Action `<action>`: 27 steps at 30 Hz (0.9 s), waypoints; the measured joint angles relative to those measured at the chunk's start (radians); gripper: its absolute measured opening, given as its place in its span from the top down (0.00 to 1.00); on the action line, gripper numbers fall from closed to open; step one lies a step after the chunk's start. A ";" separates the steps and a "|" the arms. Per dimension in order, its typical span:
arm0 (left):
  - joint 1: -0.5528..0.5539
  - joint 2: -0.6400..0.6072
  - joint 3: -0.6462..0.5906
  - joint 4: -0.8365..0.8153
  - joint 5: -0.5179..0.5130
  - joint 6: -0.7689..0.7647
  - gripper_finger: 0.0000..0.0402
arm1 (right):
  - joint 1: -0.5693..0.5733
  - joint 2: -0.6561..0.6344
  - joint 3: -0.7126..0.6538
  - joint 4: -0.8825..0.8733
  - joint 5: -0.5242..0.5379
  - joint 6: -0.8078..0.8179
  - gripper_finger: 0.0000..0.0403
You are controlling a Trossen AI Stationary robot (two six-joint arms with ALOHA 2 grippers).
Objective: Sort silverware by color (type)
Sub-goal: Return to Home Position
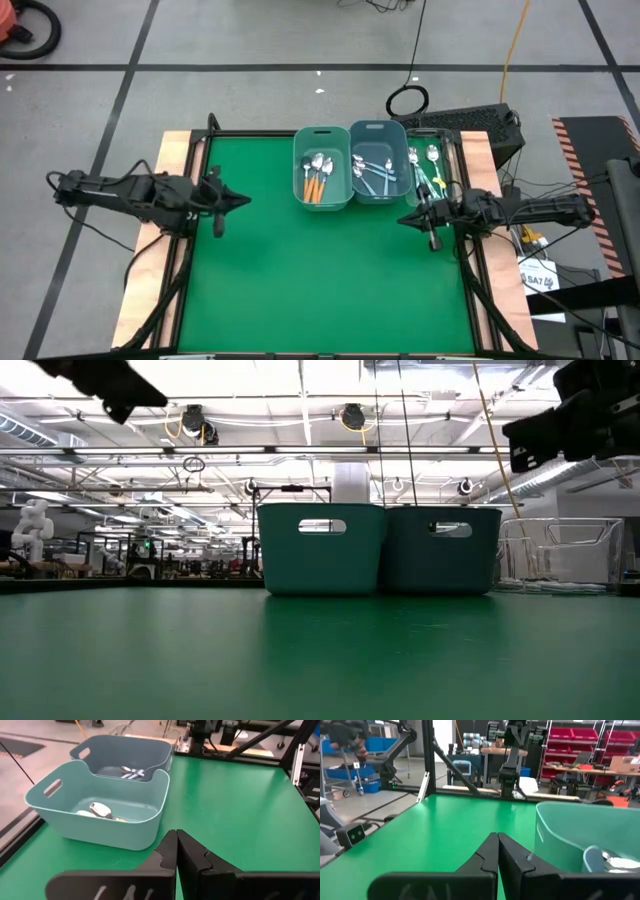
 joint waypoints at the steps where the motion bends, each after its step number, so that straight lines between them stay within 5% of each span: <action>1: 0.000 -0.031 -0.021 0.000 -0.001 0.003 0.99 | 0.000 0.000 -0.005 0.000 0.002 0.000 1.00; 14: 0.000 -0.365 -0.305 0.178 0.024 0.076 1.00 | 0.000 0.001 -0.082 0.090 0.055 0.052 1.00; 27: 0.000 -0.489 -0.526 0.415 0.092 0.112 1.00 | 0.000 0.000 -0.085 0.081 0.100 0.042 1.00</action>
